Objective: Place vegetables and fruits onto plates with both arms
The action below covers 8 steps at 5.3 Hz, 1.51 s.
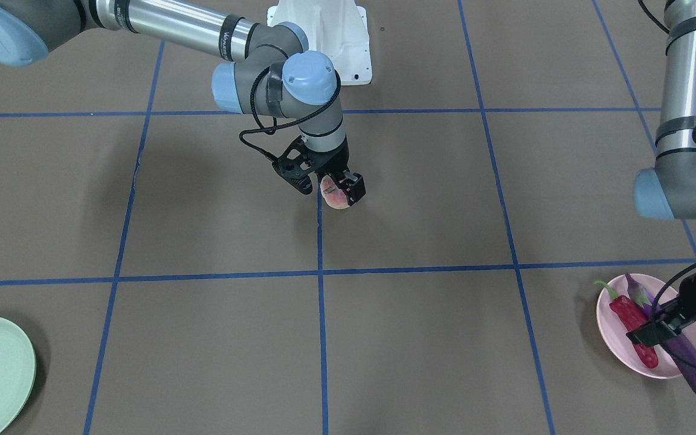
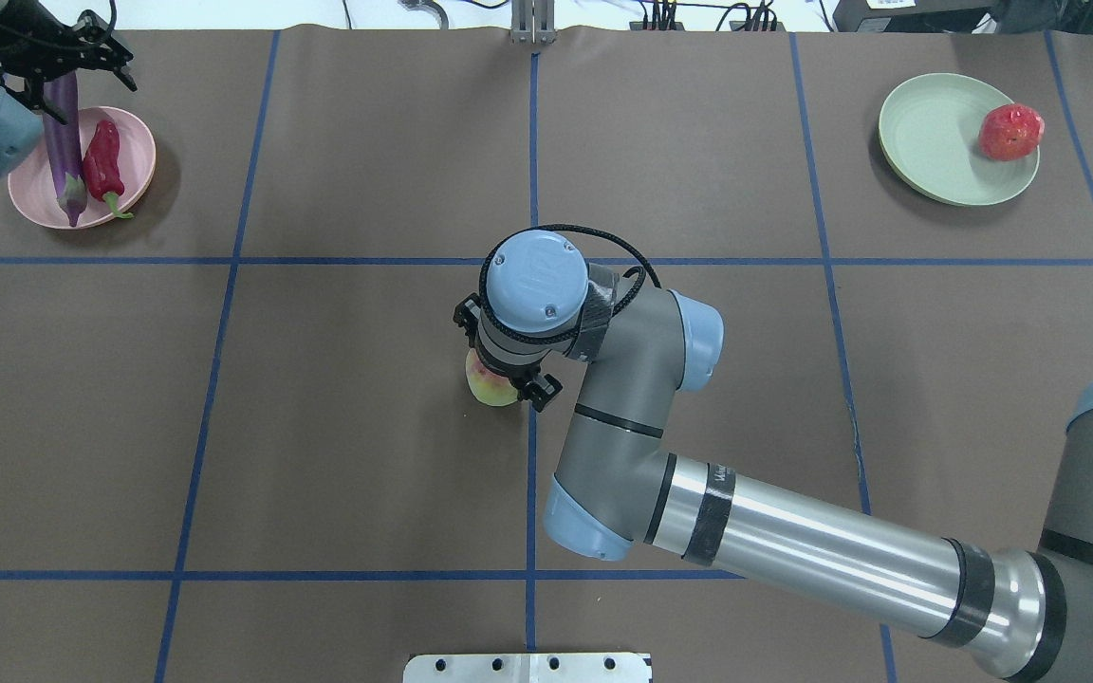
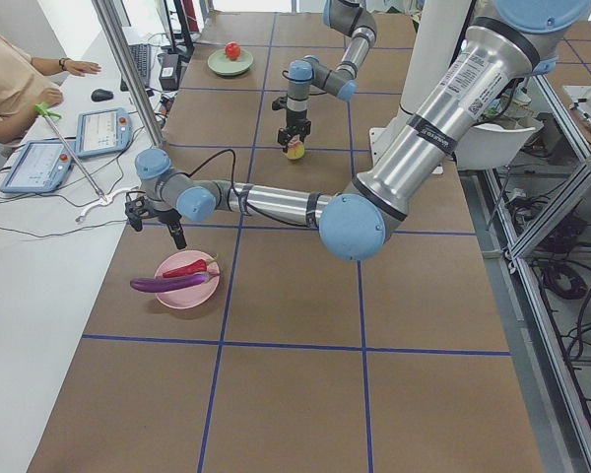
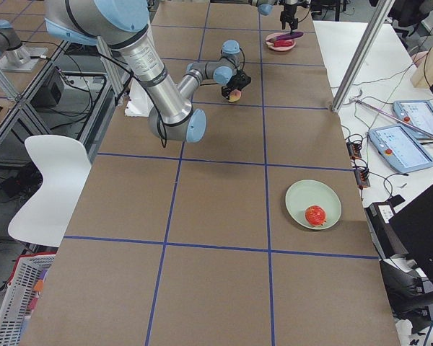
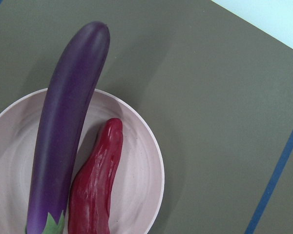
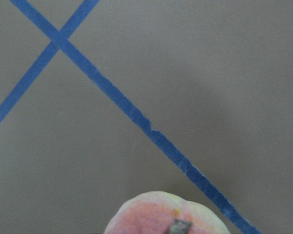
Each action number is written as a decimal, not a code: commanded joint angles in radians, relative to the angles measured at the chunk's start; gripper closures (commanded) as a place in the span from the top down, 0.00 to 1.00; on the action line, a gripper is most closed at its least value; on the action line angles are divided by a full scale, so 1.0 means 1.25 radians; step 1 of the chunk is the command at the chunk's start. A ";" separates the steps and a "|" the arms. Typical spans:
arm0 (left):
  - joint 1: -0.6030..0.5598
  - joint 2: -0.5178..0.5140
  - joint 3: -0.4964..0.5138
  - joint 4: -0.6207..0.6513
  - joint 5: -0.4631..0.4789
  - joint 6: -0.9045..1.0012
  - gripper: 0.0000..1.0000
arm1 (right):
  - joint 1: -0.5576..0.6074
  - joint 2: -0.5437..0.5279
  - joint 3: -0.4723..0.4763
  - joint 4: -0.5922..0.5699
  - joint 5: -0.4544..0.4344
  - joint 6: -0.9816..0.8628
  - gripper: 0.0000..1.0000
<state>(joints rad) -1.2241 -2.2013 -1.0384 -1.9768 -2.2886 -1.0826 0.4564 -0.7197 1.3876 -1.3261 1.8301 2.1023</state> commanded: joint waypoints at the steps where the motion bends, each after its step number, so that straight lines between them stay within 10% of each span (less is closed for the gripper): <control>1: 0.005 -0.001 -0.023 0.001 -0.004 -0.011 1.00 | 0.088 -0.034 0.036 -0.001 0.063 -0.026 0.00; 8: 0.017 0.000 -0.050 0.001 -0.009 -0.014 1.00 | 0.553 -0.276 -0.147 0.004 0.087 -0.818 0.00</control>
<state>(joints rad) -1.2018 -2.2013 -1.1003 -1.9758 -2.2995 -1.0998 1.1226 -1.0469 1.2361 -1.3216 1.9712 1.1220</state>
